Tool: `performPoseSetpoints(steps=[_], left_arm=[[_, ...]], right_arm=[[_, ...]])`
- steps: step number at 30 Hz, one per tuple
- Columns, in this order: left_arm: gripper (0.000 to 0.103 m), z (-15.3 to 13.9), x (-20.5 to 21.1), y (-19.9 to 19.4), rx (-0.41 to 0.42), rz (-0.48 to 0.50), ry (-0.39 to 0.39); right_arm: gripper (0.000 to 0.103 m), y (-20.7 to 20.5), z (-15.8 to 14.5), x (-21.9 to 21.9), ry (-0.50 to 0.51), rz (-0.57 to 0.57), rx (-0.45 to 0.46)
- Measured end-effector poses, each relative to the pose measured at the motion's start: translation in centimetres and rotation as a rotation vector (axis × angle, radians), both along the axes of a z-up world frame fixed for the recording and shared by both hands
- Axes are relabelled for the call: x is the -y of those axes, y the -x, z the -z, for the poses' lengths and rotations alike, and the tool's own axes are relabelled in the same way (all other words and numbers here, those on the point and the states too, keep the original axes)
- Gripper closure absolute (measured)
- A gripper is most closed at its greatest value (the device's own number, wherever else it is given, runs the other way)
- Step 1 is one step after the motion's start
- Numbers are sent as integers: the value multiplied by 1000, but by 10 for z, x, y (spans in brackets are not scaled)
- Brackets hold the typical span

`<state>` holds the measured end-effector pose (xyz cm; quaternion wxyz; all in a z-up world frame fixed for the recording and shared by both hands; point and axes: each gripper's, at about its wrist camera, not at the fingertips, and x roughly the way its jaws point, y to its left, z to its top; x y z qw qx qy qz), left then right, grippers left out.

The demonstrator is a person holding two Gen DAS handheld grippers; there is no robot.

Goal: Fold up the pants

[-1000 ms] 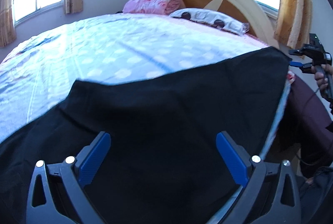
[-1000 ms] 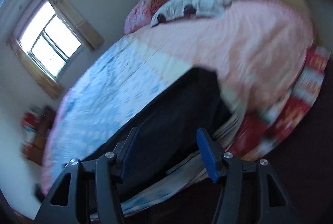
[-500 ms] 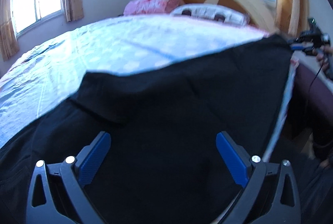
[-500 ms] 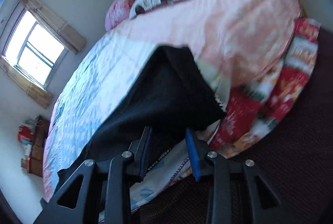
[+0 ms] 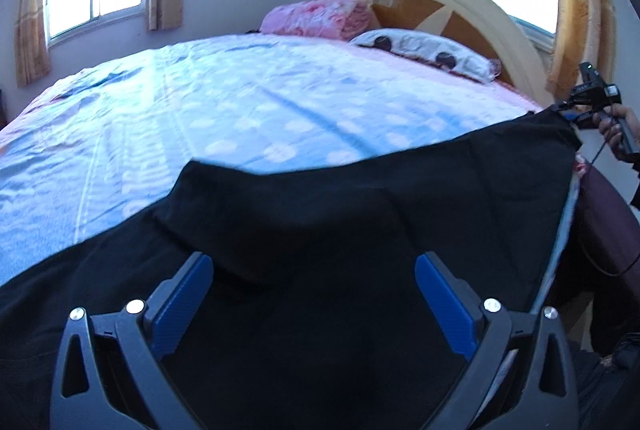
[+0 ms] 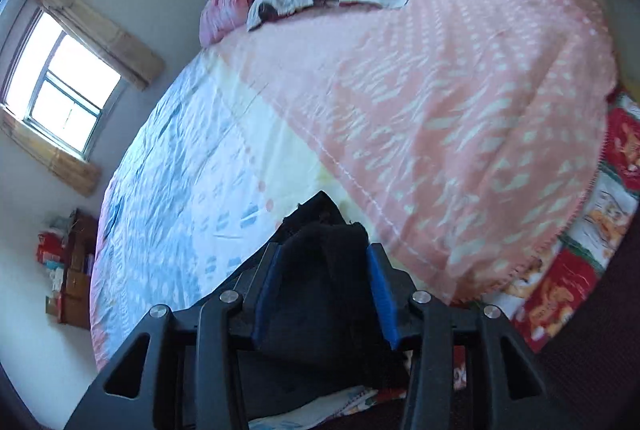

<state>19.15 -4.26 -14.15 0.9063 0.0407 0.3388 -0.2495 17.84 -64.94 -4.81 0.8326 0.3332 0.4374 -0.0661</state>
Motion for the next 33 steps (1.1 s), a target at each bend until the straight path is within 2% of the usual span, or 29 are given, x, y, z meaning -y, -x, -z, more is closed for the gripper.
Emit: performPoseSetpoints(steps=[1, 2, 3, 7, 8, 9, 10, 12, 14, 16, 17, 20, 23, 24, 26, 29, 30, 32, 33], left_arm=[[0, 4, -1, -1, -7, -5, -6], [0, 8, -3, -2, -16, -15, -11], [0, 9, -4, -1, -17, -14, -6], [0, 10, -2, 1, -5, -13, -18], [0, 11, -2, 1, -2, -14, -21], [0, 12, -1, 2, 4, -15, -26], [0, 12, -1, 3, 9, -14, -31], [0, 12, 0, 4, 13, -11, -39], [0, 7, -1, 6, 9, -12, -34], [0, -5, 0, 10, 33, -7, -13], [0, -11, 2, 10, 51, -3, -16], [0, -28, 12, 4, 106, 0, -37], [0, -29, 25, -16, 112, -30, -84], [0, -26, 29, -24, 111, -52, -112], [0, -18, 32, -43, 73, -113, -169], [0, -4, 27, -64, 4, -175, -202], [0, 1, 24, -71, -27, -190, -204], [0, 4, 17, -75, -53, -191, -153], [0, 4, 16, -76, -56, -195, -153]], right_arm=[[93, -2, 2, -2, 10, -3, -5], [94, -3, 1, -4, 34, -2, 3], [97, -4, -6, -11, 65, -26, 50], [97, 4, -32, -28, 132, -60, 222], [97, 4, -34, -31, 159, -61, 233], [97, 1, -28, -31, 219, -57, 206], [97, -3, -20, -28, 237, -48, 162], [97, -11, 6, -14, 228, -30, 55], [81, -7, 15, -4, 236, 8, 12], [51, 6, 3, -5, 266, 40, 75], [47, 15, -7, -10, 302, 58, 93], [46, 35, -30, -34, 375, 65, 153], [46, 45, -41, -83, 364, -74, 240], [46, 42, -34, -105, 336, -153, 241], [46, 36, -12, -130, 320, -214, 178], [46, 30, 22, -145, 359, -212, 80], [46, 35, 26, -147, 388, -197, 129], [46, 39, 26, -147, 400, -197, 140], [46, 39, 25, -146, 392, -190, 133]])
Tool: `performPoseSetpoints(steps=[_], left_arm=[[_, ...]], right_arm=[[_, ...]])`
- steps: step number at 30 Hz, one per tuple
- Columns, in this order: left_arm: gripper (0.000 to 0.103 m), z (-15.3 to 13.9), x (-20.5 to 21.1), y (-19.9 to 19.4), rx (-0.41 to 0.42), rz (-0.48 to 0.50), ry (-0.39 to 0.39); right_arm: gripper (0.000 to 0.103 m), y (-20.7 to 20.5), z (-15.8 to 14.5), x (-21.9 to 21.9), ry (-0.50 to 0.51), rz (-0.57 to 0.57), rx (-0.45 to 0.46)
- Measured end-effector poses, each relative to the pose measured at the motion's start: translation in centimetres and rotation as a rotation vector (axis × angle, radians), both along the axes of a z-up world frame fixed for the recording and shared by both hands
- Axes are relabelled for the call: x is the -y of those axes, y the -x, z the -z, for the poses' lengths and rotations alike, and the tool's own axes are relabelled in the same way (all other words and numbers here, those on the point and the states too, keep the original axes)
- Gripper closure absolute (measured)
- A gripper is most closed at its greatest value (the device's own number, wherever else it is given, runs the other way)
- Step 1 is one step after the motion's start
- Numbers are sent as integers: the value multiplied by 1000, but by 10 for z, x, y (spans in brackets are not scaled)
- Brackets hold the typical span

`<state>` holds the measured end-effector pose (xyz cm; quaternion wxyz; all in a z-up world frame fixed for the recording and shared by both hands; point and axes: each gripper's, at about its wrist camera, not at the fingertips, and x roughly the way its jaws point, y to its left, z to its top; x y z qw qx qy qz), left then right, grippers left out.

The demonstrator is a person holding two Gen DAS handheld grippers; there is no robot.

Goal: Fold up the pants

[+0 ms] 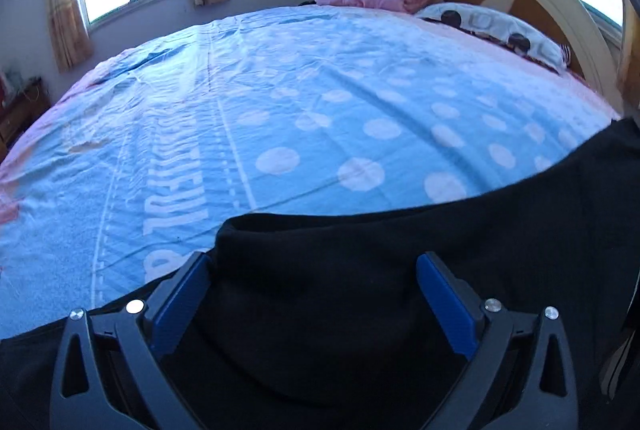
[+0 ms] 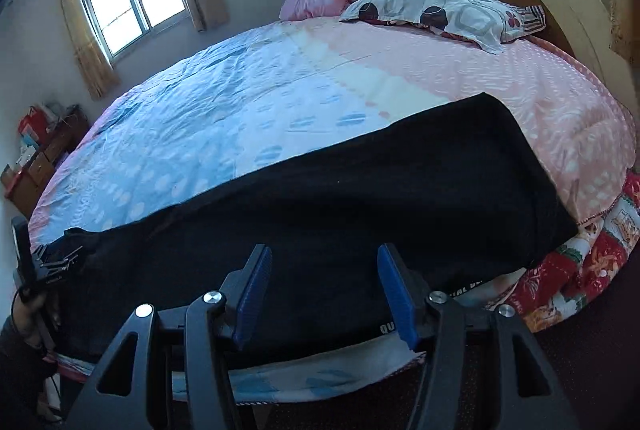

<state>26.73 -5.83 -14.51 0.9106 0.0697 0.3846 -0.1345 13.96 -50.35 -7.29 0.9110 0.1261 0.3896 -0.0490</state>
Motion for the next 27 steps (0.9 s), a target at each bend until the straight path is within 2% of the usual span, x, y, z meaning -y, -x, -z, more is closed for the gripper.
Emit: performPoseSetpoints(steps=[3, 5, 11, 15, 18, 21, 25, 27], left_arm=[[0, -3, 2, 6, 6, -8, -29], [0, -6, 3, 11, 10, -17, -33], [0, -8, 2, 17, 6, -33, -16], [0, -5, -1, 18, 2, -35, -18], [0, 0, -6, 19, -7, -37, -7], [0, -4, -3, 28, 5, -53, -3], [0, -11, 9, 49, 24, -33, 39], [0, -11, 17, 60, 19, -16, 71]], right_arm=[[46, 5, -8, -5, 0, 20, -37], [46, 8, -14, -18, -21, -4, -17], [44, -2, 5, -114, -63, -252, -31], [44, -16, 36, -172, -54, -366, -107], [43, -20, 58, -184, -14, -362, -140], [39, -14, 58, -188, 4, -379, -110], [39, -7, 53, -198, 88, -378, -94], [39, -2, 45, -193, 65, -337, -47]])
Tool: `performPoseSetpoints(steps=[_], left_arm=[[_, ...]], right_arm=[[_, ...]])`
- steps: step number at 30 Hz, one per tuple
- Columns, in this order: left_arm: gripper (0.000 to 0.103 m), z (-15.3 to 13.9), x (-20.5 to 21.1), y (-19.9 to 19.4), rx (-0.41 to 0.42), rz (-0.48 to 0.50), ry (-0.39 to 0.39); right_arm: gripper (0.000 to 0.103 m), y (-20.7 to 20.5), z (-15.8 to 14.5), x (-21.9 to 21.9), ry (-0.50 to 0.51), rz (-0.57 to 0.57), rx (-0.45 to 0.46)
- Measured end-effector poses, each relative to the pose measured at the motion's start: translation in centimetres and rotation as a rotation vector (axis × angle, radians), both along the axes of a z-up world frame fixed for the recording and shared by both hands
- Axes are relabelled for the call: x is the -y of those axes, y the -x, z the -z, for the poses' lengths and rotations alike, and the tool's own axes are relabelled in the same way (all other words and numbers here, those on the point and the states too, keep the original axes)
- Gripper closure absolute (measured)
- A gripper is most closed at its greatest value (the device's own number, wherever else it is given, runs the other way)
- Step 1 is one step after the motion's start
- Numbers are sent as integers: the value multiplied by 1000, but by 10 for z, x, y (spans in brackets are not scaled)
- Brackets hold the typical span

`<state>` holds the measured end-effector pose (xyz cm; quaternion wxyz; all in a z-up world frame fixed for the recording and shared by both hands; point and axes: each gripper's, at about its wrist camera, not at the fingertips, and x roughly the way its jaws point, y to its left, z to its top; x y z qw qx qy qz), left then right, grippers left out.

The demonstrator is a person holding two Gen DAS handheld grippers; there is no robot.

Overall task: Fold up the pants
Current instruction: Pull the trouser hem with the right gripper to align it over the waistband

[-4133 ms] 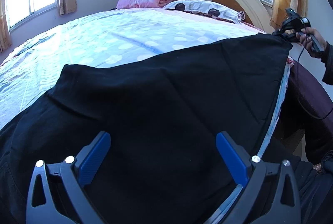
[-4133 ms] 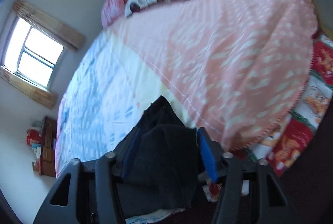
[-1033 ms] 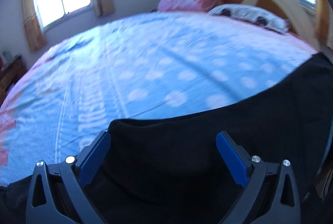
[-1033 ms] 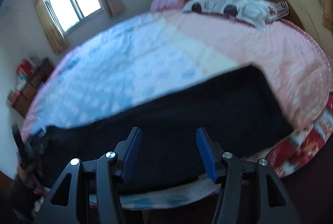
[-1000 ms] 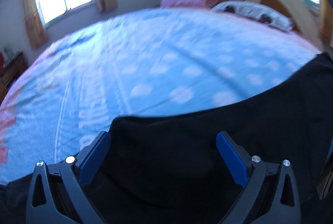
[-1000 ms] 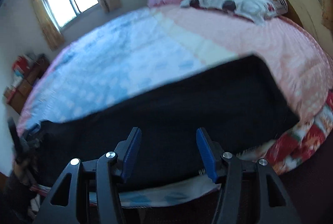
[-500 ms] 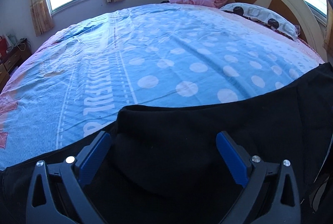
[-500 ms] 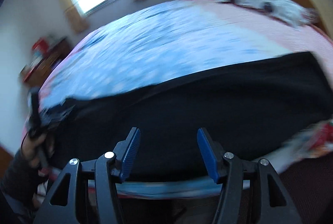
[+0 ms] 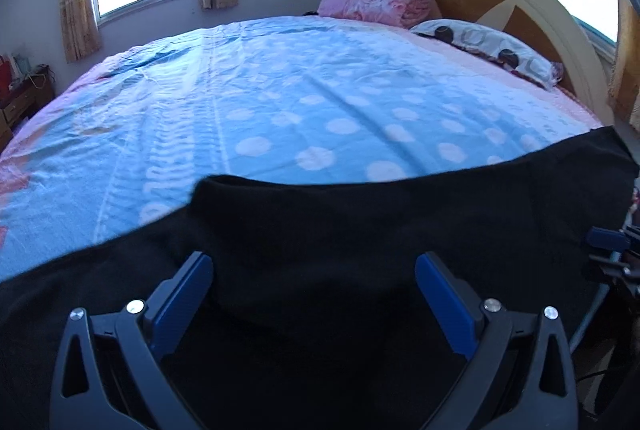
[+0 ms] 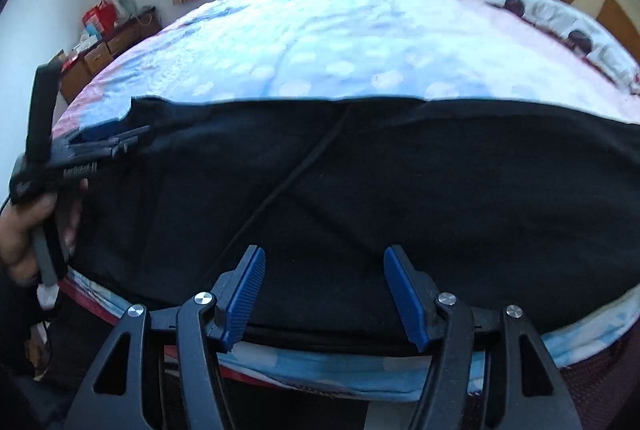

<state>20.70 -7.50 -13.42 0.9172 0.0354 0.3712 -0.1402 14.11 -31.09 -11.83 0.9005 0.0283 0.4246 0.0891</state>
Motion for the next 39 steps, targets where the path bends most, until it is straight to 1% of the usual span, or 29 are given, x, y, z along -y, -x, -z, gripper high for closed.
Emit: performPoseSetpoints(steps=[1, 2, 5, 7, 9, 11, 13, 14, 15, 17, 18, 19, 20, 22, 23, 25, 27, 30, 35, 38, 39], left_arm=[[0, 2, 6, 6, -10, 21, 15], [0, 5, 11, 10, -14, 37, 11], [0, 20, 23, 12, -30, 51, -50], [0, 23, 28, 17, 9, 54, -85], [0, 22, 28, 16, 3, 50, -80], [0, 16, 28, 16, -18, 48, -60], [0, 6, 31, 19, -8, 63, -29], [0, 1, 35, 20, 2, 77, -24], [0, -2, 40, 21, 10, 91, -20], [0, -6, 49, 21, 17, 119, -8], [0, -7, 56, 20, 17, 132, 0], [0, -6, 63, 19, 10, 149, 6], [0, -5, 68, 17, 2, 162, 9], [0, -3, 79, 15, -4, 181, 3], [0, -2, 86, 15, -5, 193, -3], [0, -1, 95, 16, -1, 210, -13], [0, 0, 104, 18, 5, 221, -11], [0, 5, 110, 18, 0, 226, -24], [0, 13, 114, 15, -17, 220, -39], [0, 15, 115, 14, -16, 222, -47], [0, 16, 116, 15, -15, 223, -50]], right_arm=[[39, 2, -1, 3, -8, 15, 5], [39, 2, 0, 6, -10, 29, 3], [39, -1, 11, 11, -12, 23, -18], [36, -4, 13, 9, 22, 3, -17], [35, -1, 11, 3, 61, -22, -3], [35, 3, 5, 6, 38, -26, -3], [35, 7, -8, 30, -66, 18, -4], [35, 11, -17, 49, -118, 65, 7], [35, 16, -23, 65, -148, 109, 22], [35, 23, -34, 98, -173, 208, 48], [35, 29, -39, 127, -198, 293, 62], [35, 32, -42, 146, -224, 344, 70], [35, 36, -43, 165, -248, 394, 76], [35, 47, -43, 209, -284, 535, 80], [35, 52, -42, 228, -313, 588, 91], [35, 56, -39, 252, -349, 653, 97], [35, 59, -36, 273, -398, 697, 103], [35, 57, -30, 294, -458, 733, 109], [35, 44, -19, 310, -546, 737, 91], [36, 40, -16, 311, -566, 734, 91], [41, 38, -16, 313, -573, 732, 90]])
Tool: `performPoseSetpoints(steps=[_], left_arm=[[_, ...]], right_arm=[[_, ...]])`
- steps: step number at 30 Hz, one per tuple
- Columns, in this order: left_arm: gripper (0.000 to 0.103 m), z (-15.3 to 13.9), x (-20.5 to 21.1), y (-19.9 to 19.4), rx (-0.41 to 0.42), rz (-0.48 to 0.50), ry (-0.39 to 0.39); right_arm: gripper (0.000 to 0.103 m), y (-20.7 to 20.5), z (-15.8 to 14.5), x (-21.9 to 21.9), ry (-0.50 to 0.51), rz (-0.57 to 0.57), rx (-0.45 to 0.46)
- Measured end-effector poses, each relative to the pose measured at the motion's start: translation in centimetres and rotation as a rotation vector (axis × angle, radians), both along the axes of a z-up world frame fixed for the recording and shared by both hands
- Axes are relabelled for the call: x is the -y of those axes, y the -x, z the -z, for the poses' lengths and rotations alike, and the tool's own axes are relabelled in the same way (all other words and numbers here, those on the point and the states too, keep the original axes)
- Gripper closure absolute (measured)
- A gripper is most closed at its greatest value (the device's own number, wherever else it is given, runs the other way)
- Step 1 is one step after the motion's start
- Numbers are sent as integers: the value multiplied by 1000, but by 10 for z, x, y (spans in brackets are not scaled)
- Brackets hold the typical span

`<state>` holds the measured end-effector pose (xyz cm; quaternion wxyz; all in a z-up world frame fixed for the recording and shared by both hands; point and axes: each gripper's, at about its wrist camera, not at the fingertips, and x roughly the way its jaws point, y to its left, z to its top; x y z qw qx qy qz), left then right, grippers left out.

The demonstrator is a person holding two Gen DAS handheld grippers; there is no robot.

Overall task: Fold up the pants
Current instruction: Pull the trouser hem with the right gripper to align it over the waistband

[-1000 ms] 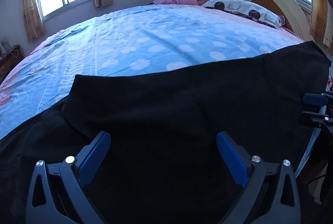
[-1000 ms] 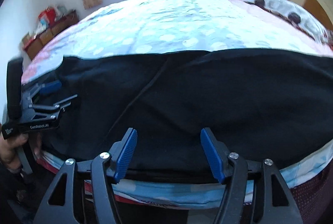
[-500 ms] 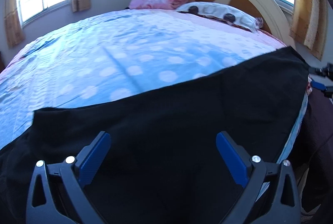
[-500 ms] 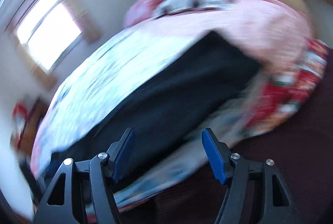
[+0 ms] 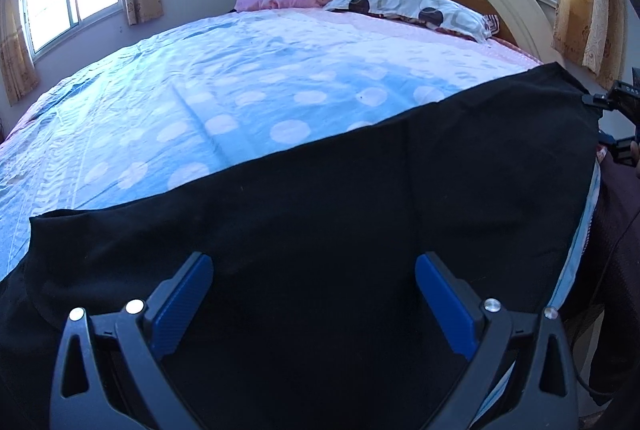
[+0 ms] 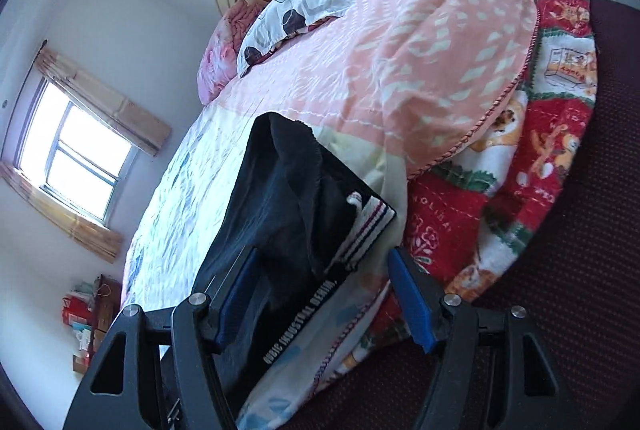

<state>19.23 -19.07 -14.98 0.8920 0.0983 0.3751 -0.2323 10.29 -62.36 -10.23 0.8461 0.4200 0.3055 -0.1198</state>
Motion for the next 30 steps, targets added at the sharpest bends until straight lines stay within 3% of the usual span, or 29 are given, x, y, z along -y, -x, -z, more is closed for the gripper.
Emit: performPoseSetpoints(steps=[4, 12, 16, 20, 25, 30], left_arm=[[0, 2, 0, 0, 5, 3, -9], [0, 3, -1, 0, 11, 10, -9], [0, 3, -1, 0, 13, 11, -12], [0, 3, -2, 0, 13, 14, -6], [0, 3, -2, 1, 16, 15, -7], [0, 3, -2, 1, 16, 15, -6]], right_arm=[[65, -6, -3, 0, 29, -12, 6], [87, -9, -23, -18, 162, -56, 32], [87, -14, -35, -30, 256, -79, 19], [84, -10, -28, -16, 151, -63, 30], [70, -6, -30, -2, 86, -47, 49], [69, 2, -28, 11, 36, -19, 52]])
